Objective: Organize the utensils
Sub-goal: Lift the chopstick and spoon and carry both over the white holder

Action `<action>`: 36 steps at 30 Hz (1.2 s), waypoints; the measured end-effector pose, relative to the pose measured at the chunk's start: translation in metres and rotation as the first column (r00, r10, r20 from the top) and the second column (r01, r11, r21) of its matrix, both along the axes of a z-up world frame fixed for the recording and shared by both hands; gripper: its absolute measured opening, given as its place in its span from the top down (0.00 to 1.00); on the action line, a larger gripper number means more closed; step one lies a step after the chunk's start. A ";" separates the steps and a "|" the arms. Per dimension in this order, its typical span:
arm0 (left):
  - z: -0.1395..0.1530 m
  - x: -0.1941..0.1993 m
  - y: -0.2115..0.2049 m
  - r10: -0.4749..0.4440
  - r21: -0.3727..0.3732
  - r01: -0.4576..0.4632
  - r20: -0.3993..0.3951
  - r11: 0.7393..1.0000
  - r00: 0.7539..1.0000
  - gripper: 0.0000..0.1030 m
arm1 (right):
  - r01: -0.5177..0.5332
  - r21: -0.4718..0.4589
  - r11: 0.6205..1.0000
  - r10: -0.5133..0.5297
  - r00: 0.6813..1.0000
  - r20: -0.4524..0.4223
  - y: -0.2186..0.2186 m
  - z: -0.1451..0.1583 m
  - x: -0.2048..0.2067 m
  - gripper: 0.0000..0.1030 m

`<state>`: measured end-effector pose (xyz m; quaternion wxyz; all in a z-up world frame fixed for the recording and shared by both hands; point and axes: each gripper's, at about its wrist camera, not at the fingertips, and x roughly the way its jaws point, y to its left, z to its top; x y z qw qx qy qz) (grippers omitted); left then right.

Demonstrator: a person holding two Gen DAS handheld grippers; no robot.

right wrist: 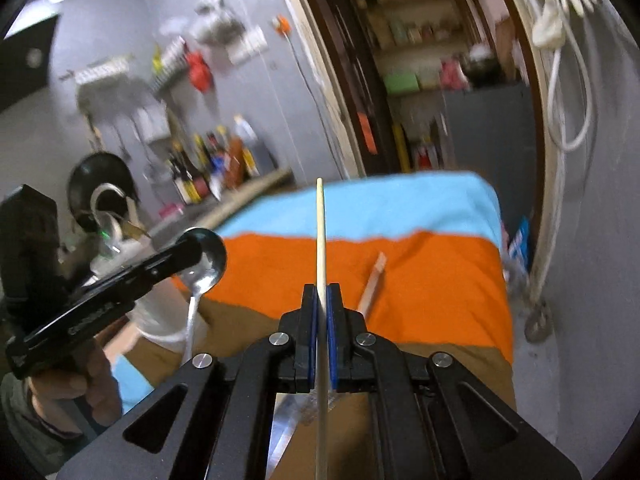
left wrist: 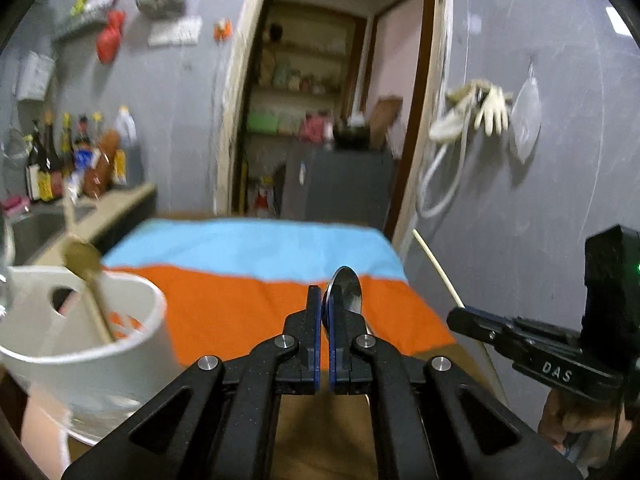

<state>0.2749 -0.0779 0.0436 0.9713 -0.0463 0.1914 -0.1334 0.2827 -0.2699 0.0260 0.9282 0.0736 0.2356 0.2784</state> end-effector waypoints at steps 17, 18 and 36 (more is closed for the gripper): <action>0.083 -0.058 0.078 0.127 0.012 -0.134 0.235 0.991 0.964 0.99 | -0.141 0.178 0.974 0.086 0.955 0.285 0.079 0.080 -0.025 0.97; 0.086 -0.060 0.085 0.140 0.009 -0.146 0.241 0.989 0.961 0.99 | -0.153 0.188 0.970 0.093 0.951 0.295 0.088 0.084 -0.022 0.97; 0.092 -0.072 0.225 0.411 -0.076 -0.409 0.313 0.910 0.856 0.99 | -0.234 0.326 0.916 0.075 0.897 0.435 0.168 0.078 0.001 0.97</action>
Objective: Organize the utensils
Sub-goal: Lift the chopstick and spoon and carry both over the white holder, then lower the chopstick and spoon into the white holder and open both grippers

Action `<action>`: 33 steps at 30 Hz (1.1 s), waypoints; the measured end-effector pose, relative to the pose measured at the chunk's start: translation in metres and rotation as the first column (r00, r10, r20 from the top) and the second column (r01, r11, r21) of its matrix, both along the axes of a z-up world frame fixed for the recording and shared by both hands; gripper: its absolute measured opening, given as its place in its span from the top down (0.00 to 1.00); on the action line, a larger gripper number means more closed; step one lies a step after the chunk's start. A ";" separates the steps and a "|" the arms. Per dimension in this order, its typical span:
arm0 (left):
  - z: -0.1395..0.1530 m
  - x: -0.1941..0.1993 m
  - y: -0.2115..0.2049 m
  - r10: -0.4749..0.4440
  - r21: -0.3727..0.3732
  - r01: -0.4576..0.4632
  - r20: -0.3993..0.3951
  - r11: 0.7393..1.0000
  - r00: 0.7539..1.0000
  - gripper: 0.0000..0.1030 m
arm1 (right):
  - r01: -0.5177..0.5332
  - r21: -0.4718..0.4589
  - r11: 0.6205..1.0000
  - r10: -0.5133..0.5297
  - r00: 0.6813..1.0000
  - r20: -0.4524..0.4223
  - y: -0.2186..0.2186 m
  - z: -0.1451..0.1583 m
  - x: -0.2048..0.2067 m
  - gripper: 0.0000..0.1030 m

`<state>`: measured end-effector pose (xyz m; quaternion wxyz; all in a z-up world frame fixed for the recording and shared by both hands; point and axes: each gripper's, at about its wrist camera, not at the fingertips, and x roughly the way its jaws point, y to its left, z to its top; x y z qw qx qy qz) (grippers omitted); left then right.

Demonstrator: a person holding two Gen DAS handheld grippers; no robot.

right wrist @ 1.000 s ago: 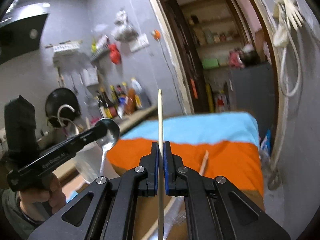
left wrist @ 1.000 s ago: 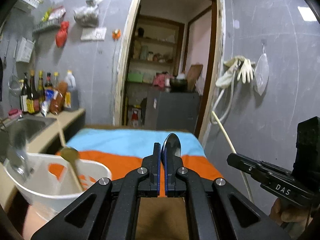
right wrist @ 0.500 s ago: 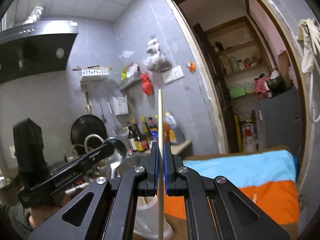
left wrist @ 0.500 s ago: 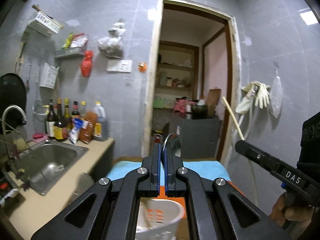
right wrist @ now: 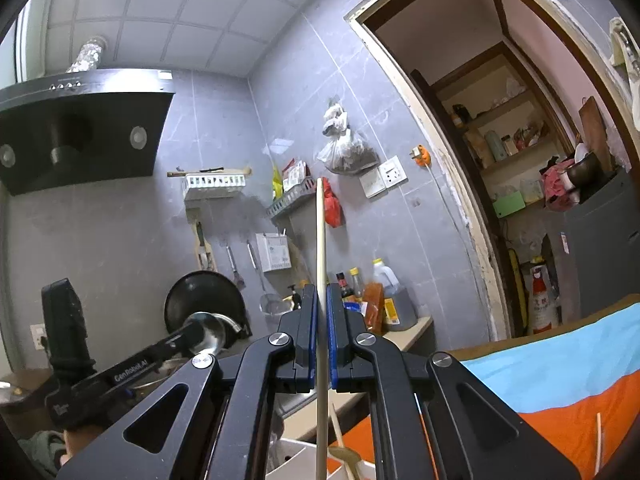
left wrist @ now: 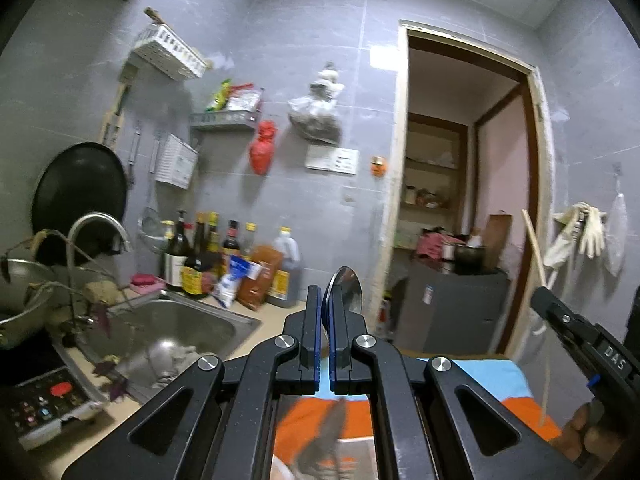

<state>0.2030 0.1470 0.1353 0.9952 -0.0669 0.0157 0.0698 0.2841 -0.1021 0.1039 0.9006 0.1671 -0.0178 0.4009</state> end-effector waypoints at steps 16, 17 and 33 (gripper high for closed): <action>-0.052 0.017 0.000 0.174 0.116 -0.183 0.083 0.976 0.981 0.99 | 0.079 -0.055 0.995 -0.078 0.997 0.012 0.023 -0.037 0.021 0.97; -0.054 0.017 -0.002 0.186 0.121 -0.196 0.085 0.973 0.979 0.99 | 0.080 -0.059 0.995 -0.079 0.997 0.012 0.025 -0.039 0.021 0.97; -0.084 0.020 -0.018 0.210 0.151 -0.218 0.065 0.964 0.975 0.99 | 0.101 -0.175 0.979 -0.099 0.995 0.017 0.039 -0.067 0.008 0.97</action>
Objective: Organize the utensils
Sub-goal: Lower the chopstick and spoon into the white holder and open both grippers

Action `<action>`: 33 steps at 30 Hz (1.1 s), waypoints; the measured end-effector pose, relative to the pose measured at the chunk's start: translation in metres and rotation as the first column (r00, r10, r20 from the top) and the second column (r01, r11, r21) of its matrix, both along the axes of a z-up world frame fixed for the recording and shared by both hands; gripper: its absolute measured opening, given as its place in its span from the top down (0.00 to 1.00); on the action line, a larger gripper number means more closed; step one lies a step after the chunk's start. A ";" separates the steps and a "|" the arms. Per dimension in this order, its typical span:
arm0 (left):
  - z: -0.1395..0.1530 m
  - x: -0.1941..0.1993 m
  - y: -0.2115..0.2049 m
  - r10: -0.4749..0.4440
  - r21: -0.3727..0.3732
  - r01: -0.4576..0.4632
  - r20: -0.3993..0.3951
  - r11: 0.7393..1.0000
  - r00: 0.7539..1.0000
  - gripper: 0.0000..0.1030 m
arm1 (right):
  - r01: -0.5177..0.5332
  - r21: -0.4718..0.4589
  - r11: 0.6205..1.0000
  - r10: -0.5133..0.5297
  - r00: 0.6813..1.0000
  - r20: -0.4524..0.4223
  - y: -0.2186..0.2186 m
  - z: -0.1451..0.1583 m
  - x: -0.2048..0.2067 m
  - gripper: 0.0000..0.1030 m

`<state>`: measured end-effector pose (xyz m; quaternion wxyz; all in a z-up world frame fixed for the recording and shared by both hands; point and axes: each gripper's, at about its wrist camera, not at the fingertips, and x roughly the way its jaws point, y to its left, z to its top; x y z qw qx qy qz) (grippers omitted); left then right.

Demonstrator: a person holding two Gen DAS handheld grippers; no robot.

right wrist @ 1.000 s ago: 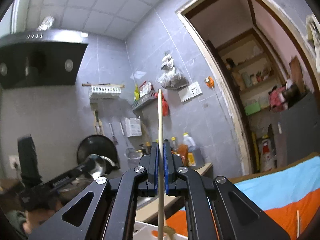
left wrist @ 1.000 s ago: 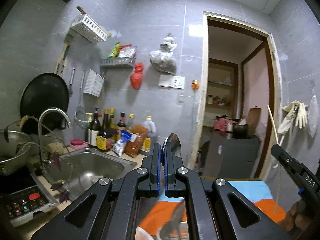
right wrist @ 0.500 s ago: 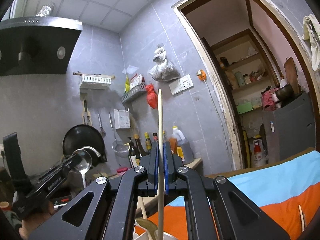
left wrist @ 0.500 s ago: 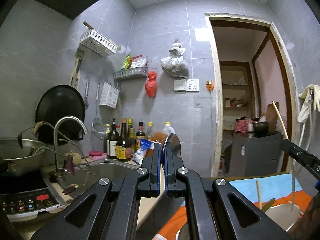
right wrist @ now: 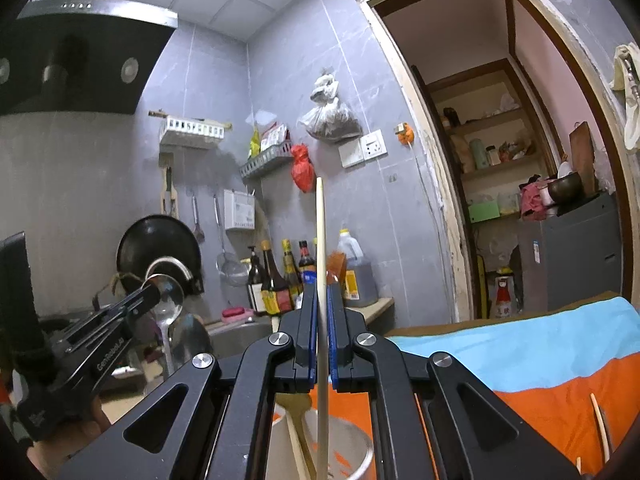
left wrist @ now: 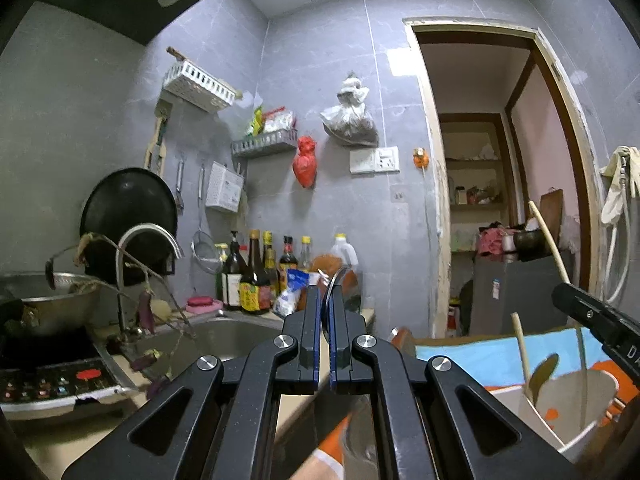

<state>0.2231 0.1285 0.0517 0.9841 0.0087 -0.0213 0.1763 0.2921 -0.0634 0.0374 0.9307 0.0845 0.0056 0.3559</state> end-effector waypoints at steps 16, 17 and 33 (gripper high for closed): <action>-0.002 -0.003 0.000 -0.236 -0.167 0.208 -0.176 0.964 0.956 0.93 | -0.044 -0.098 0.994 0.036 0.996 -0.077 -0.011 -0.002 -0.010 0.94; -0.001 -0.004 0.001 -0.254 -0.184 0.221 -0.180 0.958 0.950 0.93 | -0.045 -0.104 0.994 0.037 0.996 -0.079 -0.012 -0.001 -0.012 0.93; 0.032 -0.041 -0.032 -0.361 -0.266 0.311 -0.161 0.912 0.919 0.38 | 0.068 -0.034 0.997 -0.071 0.993 -0.096 -0.084 0.032 -0.060 0.24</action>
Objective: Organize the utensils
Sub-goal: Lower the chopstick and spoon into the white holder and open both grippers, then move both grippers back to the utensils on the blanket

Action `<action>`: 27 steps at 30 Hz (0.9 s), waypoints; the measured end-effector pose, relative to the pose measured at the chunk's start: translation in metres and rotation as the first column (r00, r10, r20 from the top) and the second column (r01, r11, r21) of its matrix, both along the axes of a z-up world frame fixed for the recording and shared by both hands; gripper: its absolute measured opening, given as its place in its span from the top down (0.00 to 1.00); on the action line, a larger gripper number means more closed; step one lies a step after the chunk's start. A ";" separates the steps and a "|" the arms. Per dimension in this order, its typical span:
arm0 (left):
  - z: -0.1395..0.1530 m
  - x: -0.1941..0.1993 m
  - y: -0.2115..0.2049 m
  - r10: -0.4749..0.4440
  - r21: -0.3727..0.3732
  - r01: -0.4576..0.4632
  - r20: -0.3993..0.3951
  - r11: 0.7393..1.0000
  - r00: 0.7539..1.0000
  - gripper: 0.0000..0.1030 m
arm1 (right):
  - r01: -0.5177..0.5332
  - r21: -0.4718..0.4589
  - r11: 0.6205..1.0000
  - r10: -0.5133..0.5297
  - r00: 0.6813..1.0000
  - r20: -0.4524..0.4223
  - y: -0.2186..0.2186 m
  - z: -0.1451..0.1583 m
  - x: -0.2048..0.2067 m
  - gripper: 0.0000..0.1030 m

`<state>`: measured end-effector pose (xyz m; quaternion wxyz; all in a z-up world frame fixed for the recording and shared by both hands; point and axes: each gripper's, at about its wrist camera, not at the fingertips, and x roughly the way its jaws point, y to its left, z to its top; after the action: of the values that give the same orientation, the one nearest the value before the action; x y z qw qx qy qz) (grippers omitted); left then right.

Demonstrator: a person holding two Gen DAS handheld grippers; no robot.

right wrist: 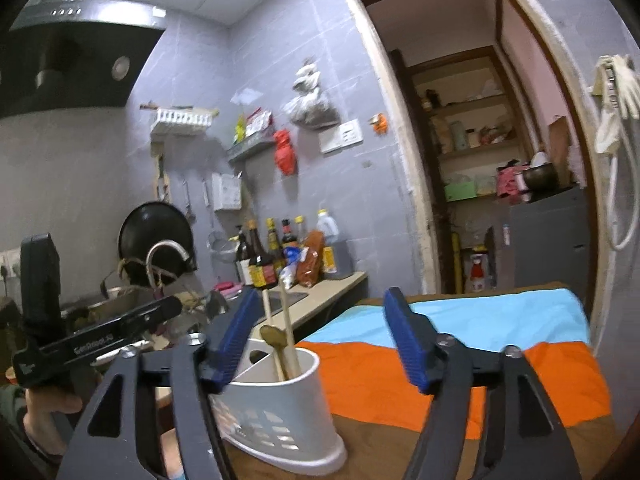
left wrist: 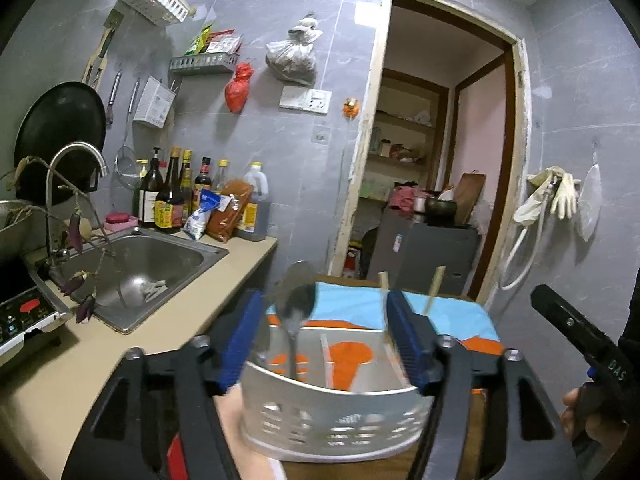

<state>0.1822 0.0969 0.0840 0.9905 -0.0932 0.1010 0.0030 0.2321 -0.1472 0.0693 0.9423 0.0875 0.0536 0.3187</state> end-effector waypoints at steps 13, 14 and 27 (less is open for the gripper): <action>0.018 -0.033 -0.076 -0.057 0.067 0.052 0.087 0.996 0.995 0.06 | 0.129 -0.047 0.990 -0.124 0.987 0.104 -0.077 0.024 -0.054 0.00; 0.017 -0.034 -0.082 -0.065 0.077 0.058 0.091 0.995 0.994 0.06 | 0.138 -0.059 0.989 -0.130 0.984 0.118 -0.081 0.025 -0.058 0.00; -0.014 -0.023 -0.145 -0.151 0.151 0.142 0.053 0.978 0.987 0.05 | 0.202 -0.129 0.971 -0.183 0.972 0.147 -0.127 0.004 -0.060 0.00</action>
<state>0.1596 -0.0483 0.0696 0.9949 -0.0125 0.0751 -0.0657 0.1719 -0.2743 0.0731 0.9741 0.0027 0.0042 0.2261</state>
